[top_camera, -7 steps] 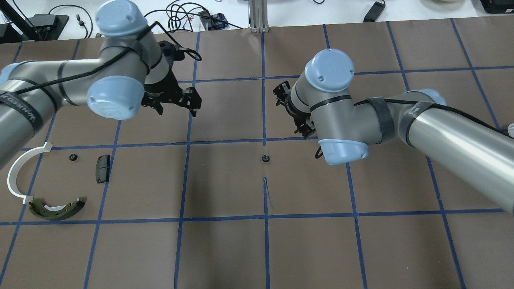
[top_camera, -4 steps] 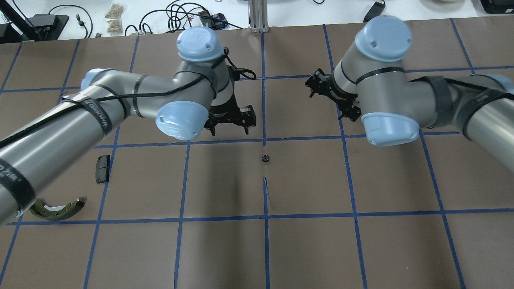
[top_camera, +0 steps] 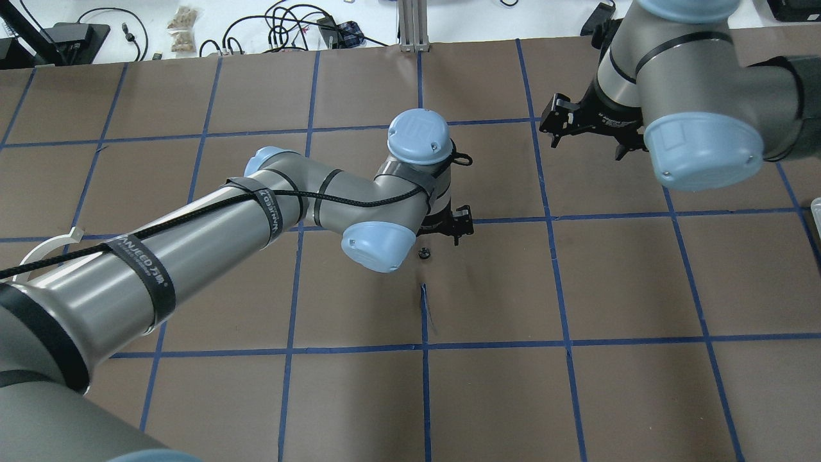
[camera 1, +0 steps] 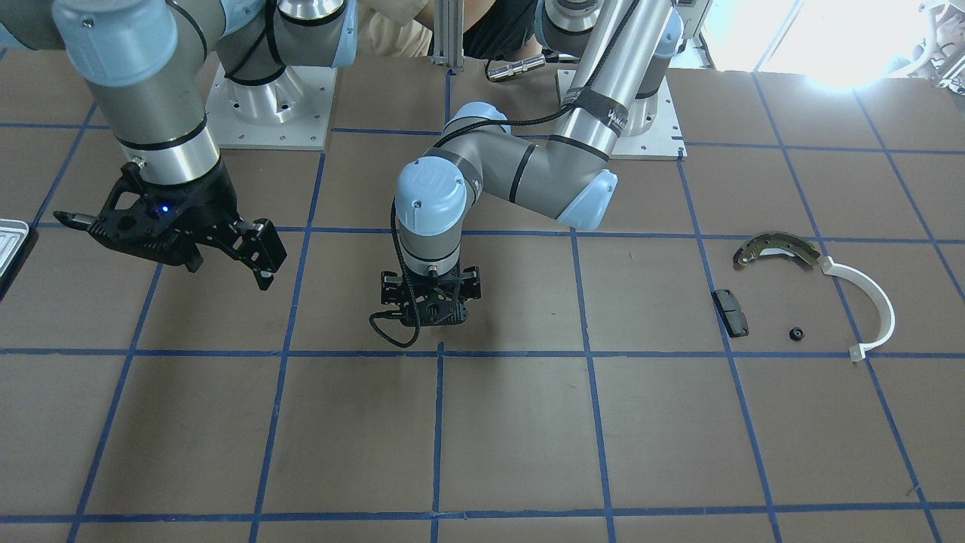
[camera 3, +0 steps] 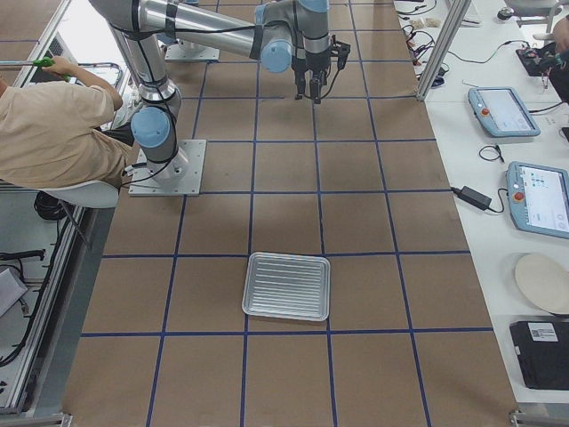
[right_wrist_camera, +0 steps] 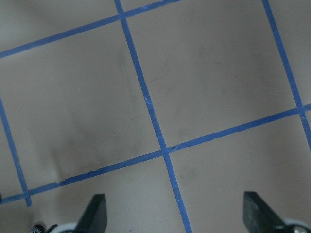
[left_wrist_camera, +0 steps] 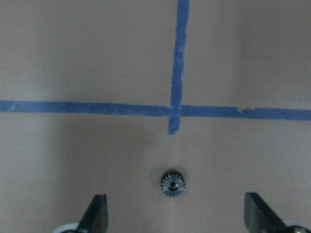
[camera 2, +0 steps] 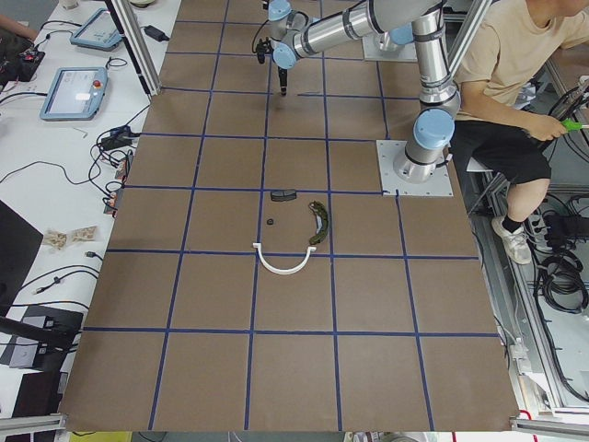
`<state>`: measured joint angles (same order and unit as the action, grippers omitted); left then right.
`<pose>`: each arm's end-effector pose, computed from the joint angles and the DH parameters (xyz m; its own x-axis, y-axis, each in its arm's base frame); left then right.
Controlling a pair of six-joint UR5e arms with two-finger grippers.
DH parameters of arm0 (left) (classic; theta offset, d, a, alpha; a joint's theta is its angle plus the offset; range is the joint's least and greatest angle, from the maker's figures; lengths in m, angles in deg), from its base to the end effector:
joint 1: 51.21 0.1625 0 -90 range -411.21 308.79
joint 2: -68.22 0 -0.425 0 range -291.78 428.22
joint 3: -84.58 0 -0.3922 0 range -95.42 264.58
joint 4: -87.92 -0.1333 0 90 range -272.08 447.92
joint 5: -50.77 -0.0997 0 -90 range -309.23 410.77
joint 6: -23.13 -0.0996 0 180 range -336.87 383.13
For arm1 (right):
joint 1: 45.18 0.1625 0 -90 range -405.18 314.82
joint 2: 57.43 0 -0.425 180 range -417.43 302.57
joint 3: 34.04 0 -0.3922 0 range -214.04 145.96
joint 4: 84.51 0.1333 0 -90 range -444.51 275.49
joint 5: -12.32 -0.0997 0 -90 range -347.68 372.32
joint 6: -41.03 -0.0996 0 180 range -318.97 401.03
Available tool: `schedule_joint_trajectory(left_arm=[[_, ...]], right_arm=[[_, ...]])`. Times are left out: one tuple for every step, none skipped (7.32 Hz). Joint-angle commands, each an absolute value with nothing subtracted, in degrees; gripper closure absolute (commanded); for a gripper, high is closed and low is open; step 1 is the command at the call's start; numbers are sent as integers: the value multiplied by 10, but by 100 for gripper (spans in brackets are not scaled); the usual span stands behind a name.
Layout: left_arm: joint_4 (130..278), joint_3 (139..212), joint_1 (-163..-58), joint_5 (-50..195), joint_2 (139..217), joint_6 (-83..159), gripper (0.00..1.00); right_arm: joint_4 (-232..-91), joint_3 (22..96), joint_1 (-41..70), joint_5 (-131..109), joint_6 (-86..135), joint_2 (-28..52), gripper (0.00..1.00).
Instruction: Place bearing gear from tray to pile
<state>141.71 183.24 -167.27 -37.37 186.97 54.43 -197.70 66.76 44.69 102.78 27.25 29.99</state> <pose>-0.3922 -0.4912 0.1952 -0.9956 -0.0919 0.0168 -0.0913 0.9952 0.0348 0.1313 -0.5162 0.4152 -0.9706 0.2382 -0.0329 0.2404 0.9561 -0.1674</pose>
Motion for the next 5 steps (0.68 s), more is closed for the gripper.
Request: schedule_joint_trajectory(left_arm=[[1398, 1842, -1681, -376, 1886, 566, 16], [1378, 1849, -1680, -376, 1890, 566, 18], [1366, 1858, -1678, -376, 1894, 564, 21], [1356, 1859, -1677, -376, 1892, 561, 26], [1356, 1858, -1674, -376, 1888, 560, 44]], right_arm=[[-1864, 591, 449, 997, 332, 339, 0], [-1819, 556, 449, 1005, 331, 328, 0], [-1766, 542, 449, 1006, 333, 309, 0], [-1760, 525, 450, 997, 333, 290, 0], [-1759, 523, 451, 1001, 331, 291, 0]])
